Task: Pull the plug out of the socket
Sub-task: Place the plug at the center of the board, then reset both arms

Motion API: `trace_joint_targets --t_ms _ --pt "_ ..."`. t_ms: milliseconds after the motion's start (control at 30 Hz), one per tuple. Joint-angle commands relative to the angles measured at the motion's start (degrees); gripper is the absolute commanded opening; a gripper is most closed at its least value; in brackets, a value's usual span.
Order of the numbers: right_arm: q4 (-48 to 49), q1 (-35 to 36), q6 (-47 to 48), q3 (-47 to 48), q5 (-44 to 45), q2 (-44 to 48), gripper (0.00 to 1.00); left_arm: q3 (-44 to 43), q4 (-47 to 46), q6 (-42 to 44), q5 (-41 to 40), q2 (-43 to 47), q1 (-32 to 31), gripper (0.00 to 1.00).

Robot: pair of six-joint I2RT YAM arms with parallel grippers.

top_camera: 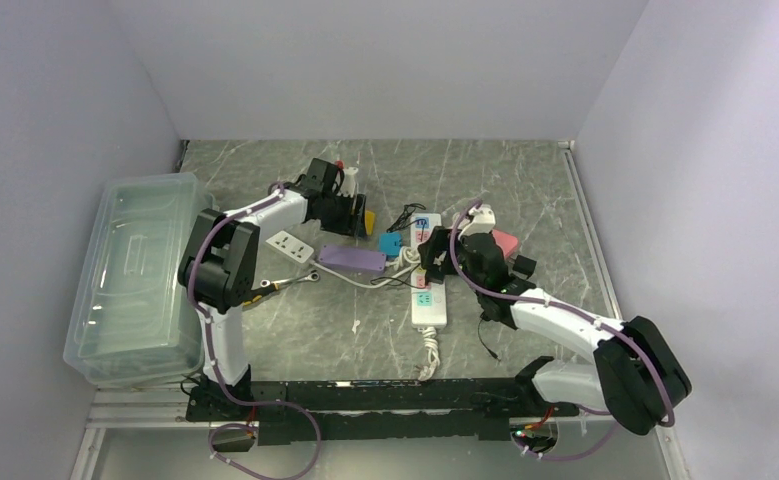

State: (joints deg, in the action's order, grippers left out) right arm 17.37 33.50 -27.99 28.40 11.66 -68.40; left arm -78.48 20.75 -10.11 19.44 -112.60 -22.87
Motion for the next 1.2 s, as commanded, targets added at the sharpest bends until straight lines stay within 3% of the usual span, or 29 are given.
trace_joint_targets --t_ms 0,67,100,400,533,800,933,1167 --pt "5.9 -0.2 2.3 -1.2 3.8 2.3 0.95 0.8 -3.0 0.1 -2.0 1.3 0.1 0.70" --pt "6.4 -0.3 3.0 -1.7 4.1 3.2 0.97 2.2 -4.3 0.1 -3.5 3.2 0.1 0.94" --pt "6.4 -0.3 3.3 -1.8 4.2 3.7 0.98 3.0 -5.3 0.1 -4.0 4.5 0.1 0.99" --pt "0.2 -3.1 8.9 1.9 3.6 7.0 1.00 8.1 -11.2 -2.4 -7.1 20.1 2.2 1.00" --pt "-8.0 -6.6 8.8 6.0 3.0 8.6 1.00 9.0 -9.6 -4.3 -10.4 28.2 5.5 1.00" --pt "-24.1 -9.0 11.9 14.8 8.7 15.6 1.00 11.7 -3.2 -4.6 -30.1 48.8 5.6 1.00" --pt "-24.3 -9.1 13.2 15.0 11.1 21.3 1.00 16.6 -2.6 -4.1 -30.3 58.9 5.6 1.00" --pt "-13.7 -9.1 17.1 4.8 11.3 32.2 1.00 25.1 4.9 -2.1 -34.7 71.1 5.6 1.00"
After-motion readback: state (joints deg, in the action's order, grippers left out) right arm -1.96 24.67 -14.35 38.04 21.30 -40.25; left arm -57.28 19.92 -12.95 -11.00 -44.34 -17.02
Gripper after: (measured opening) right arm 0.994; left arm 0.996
